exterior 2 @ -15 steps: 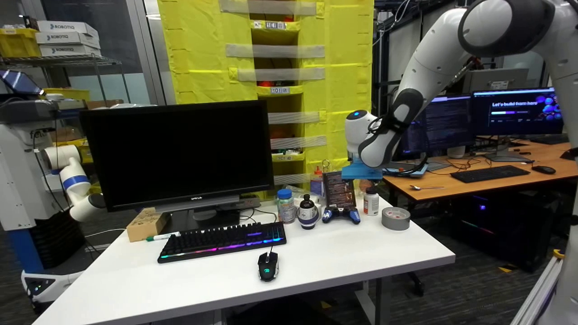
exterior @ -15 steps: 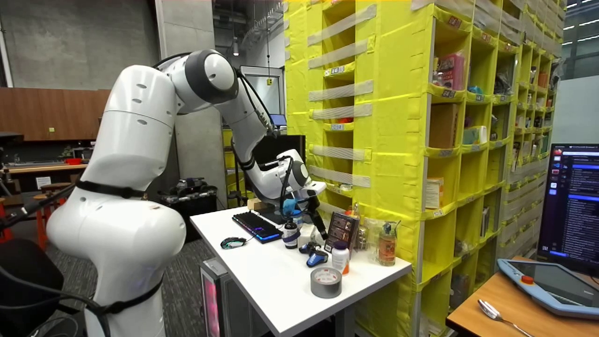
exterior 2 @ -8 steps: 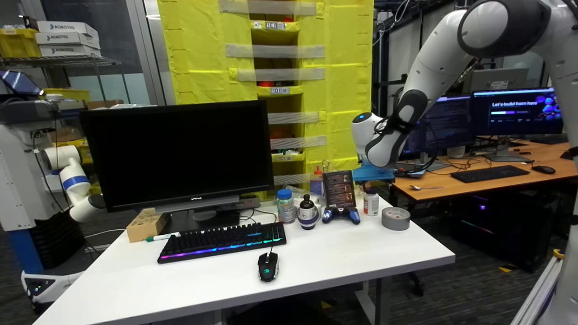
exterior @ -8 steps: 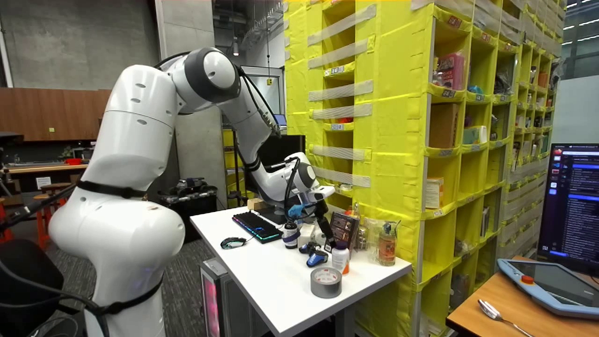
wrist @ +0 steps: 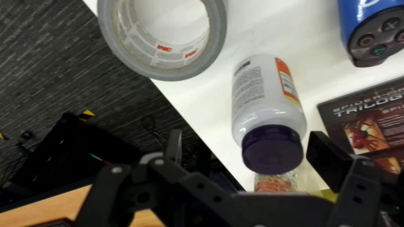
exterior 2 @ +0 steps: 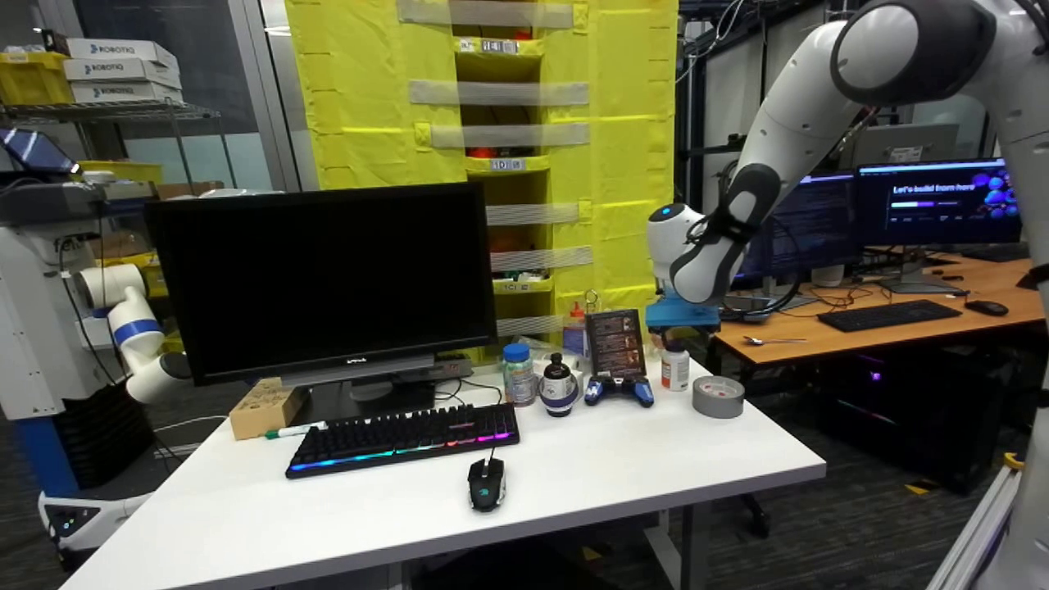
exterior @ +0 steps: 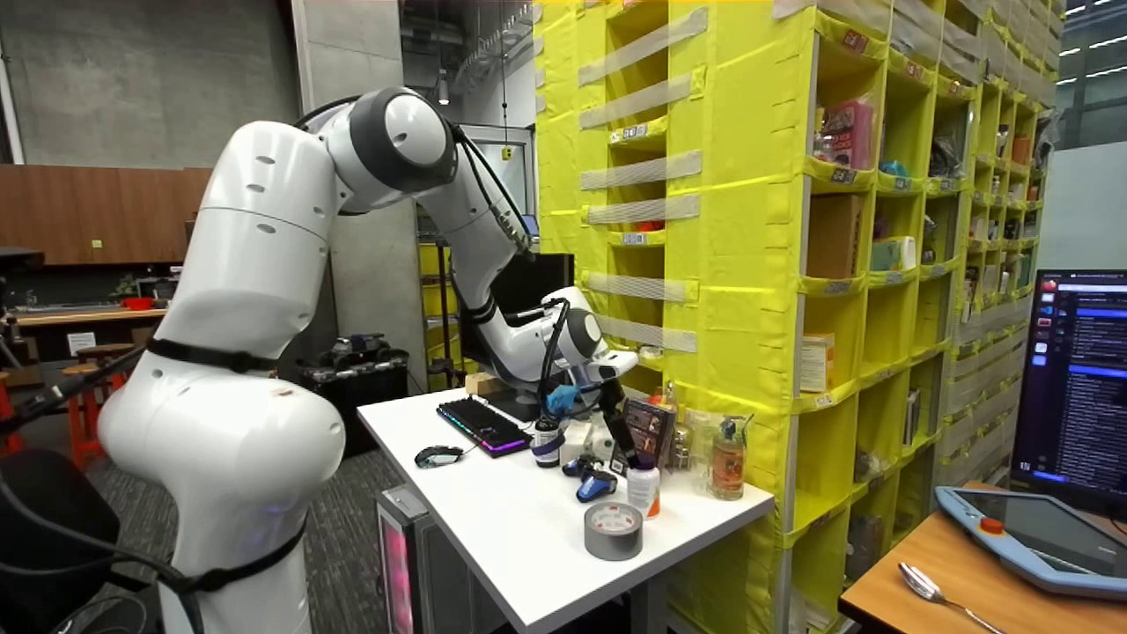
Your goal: Move the mouse to the left then put the container in the masking tape.
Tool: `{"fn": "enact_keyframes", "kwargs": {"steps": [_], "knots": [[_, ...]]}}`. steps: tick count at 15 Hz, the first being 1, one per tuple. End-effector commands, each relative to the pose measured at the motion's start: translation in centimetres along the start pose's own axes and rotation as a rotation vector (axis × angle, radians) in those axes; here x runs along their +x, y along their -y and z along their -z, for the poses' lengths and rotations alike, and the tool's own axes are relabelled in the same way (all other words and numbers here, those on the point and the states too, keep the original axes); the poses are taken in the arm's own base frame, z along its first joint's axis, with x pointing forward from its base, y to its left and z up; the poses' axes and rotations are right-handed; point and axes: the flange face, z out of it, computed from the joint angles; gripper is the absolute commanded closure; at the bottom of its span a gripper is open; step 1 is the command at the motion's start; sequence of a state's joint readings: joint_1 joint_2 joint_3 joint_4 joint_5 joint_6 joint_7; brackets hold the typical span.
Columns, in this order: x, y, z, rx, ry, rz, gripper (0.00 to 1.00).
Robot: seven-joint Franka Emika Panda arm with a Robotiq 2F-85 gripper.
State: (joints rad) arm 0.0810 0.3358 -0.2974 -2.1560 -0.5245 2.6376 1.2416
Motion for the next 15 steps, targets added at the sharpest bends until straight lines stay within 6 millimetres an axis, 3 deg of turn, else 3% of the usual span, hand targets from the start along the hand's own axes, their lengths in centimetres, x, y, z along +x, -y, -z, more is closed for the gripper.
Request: {"fn": "enact_keyframes", "kwargs": {"steps": [1, 15], "knots": [[-0.1, 0.37, 0.25, 0.02, -0.004, 0.006, 0.0], [-0.18, 0.94, 0.51, 0.034, -0.014, 0.015, 0.0]]}}
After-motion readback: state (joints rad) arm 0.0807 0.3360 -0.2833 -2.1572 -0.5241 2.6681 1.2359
